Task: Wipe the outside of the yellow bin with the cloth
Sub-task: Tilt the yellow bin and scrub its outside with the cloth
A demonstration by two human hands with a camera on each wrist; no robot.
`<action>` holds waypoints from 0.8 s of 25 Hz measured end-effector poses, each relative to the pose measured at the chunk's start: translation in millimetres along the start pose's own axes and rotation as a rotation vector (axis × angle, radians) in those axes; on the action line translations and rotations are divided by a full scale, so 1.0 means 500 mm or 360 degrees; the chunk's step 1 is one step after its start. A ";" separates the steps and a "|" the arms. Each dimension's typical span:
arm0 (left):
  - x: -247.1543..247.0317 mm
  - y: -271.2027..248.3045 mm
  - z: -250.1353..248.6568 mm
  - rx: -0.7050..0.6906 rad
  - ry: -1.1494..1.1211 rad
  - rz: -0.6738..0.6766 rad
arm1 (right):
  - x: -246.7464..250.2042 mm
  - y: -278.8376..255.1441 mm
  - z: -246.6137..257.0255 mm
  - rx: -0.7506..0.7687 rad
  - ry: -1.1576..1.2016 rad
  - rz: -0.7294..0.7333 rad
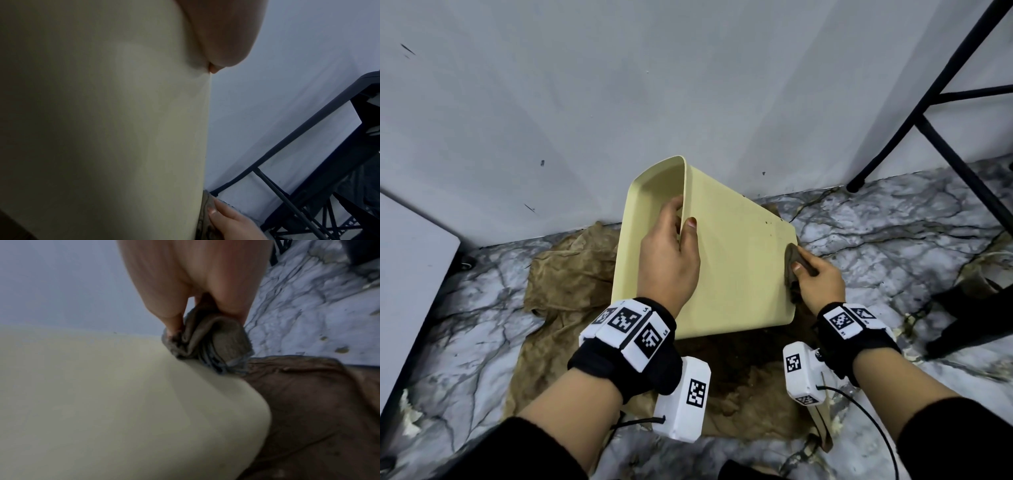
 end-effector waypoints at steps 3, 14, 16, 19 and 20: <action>0.002 0.002 0.000 0.0004 0.0022 -0.0008 | -0.014 -0.025 0.049 0.0089 -0.0021 0.0006; 0.005 0.005 0.007 -0.0043 0.0084 0.0003 | -0.091 -0.175 0.290 0.0976 0.0002 0.0174; 0.008 0.006 0.011 -0.0026 0.0082 0.0003 | -0.089 -0.152 0.265 0.0897 -0.0020 0.0183; 0.014 0.008 0.019 0.0003 0.0093 -0.0003 | -0.081 -0.108 0.218 0.0709 -0.0050 0.0178; 0.016 0.008 0.020 0.0008 0.0104 -0.0004 | -0.077 -0.096 0.205 0.0664 -0.0041 0.0168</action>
Point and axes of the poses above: each hand's wrist, its own y-axis towards the middle knuckle, its own x-axis out of the back of the hand, z = x × y, the point moved 8 cm from there along y, towards the middle knuckle, and after that the axes turned 1 degree about -x, right-handed, at the moved point
